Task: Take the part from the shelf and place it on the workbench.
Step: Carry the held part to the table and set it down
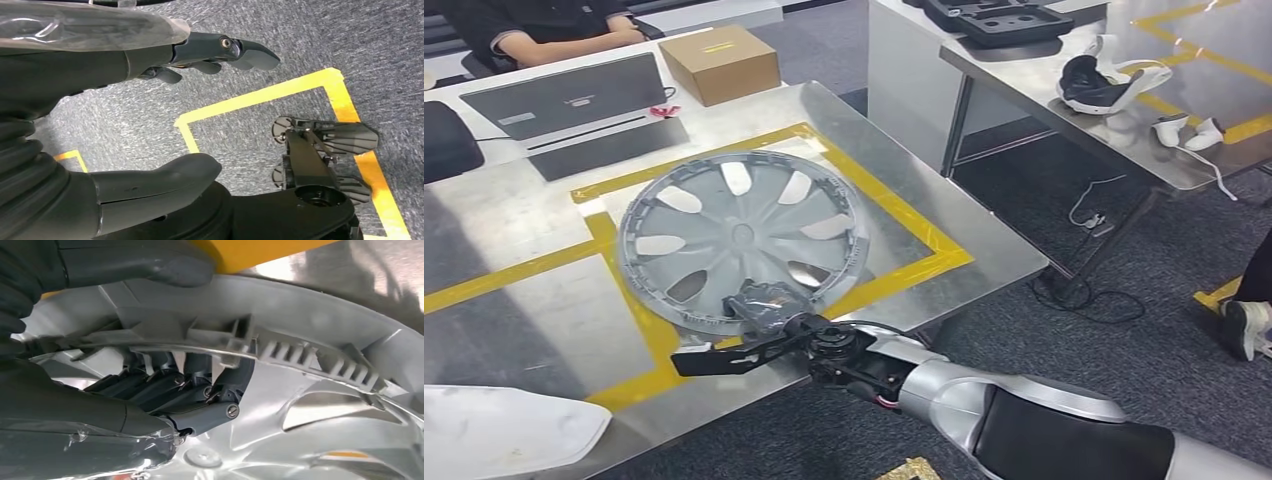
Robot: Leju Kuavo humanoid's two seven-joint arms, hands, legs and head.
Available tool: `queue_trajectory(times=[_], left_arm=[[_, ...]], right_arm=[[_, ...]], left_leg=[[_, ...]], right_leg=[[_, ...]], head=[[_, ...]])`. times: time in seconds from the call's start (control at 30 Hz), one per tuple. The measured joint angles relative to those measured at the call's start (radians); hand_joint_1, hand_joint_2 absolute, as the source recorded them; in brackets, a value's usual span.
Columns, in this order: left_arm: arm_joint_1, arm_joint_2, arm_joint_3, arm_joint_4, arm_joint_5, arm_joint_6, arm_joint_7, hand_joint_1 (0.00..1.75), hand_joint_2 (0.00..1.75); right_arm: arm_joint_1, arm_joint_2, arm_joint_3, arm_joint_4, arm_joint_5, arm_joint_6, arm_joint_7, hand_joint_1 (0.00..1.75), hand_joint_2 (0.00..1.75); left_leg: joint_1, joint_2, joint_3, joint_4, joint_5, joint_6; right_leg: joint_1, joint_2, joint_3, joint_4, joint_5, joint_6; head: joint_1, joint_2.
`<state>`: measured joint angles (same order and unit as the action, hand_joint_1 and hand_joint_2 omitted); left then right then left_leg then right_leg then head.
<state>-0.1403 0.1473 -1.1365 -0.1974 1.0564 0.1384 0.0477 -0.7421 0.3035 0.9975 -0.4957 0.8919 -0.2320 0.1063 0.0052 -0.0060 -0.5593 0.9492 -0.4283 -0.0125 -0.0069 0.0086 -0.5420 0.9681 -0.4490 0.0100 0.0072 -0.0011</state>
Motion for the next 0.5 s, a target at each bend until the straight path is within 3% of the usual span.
queue_trajectory(times=[0.03, 0.17, 0.5], left_arm=[[0.0, 0.0, 0.0, 0.0, 0.0, 0.0, 0.0, 0.0, 1.75], [0.001, -0.002, -0.001, 0.0, -0.002, -0.001, -0.005, 0.0, 0.0], [0.001, -0.004, -0.001, 0.0, 0.004, 0.01, -0.007, 0.0, 0.0]], right_arm=[[-0.001, 0.001, 0.0, 0.007, -0.004, -0.002, 0.0, 0.0, 1.75], [-0.011, 0.004, -0.002, 0.027, -0.012, -0.018, -0.007, 0.0, 1.75], [-0.028, 0.012, -0.006, 0.054, -0.011, -0.051, -0.033, 0.0, 1.75]], left_leg=[[0.0, 0.0, 0.0, 0.0, 0.0, 0.0], [0.0, 0.0, 0.002, 0.0, 0.0, 0.0], [0.0, 0.0, 0.006, 0.0, 0.0, 0.0]], right_leg=[[0.0, 0.0, 0.0, 0.0, 0.0, 0.0], [0.0, 0.0, 0.002, 0.0, 0.0, 0.0], [0.0, 0.0, 0.006, 0.0, 0.0, 0.0]], head=[[0.0, 0.0], [-0.001, 0.0], [-0.001, 0.0]])
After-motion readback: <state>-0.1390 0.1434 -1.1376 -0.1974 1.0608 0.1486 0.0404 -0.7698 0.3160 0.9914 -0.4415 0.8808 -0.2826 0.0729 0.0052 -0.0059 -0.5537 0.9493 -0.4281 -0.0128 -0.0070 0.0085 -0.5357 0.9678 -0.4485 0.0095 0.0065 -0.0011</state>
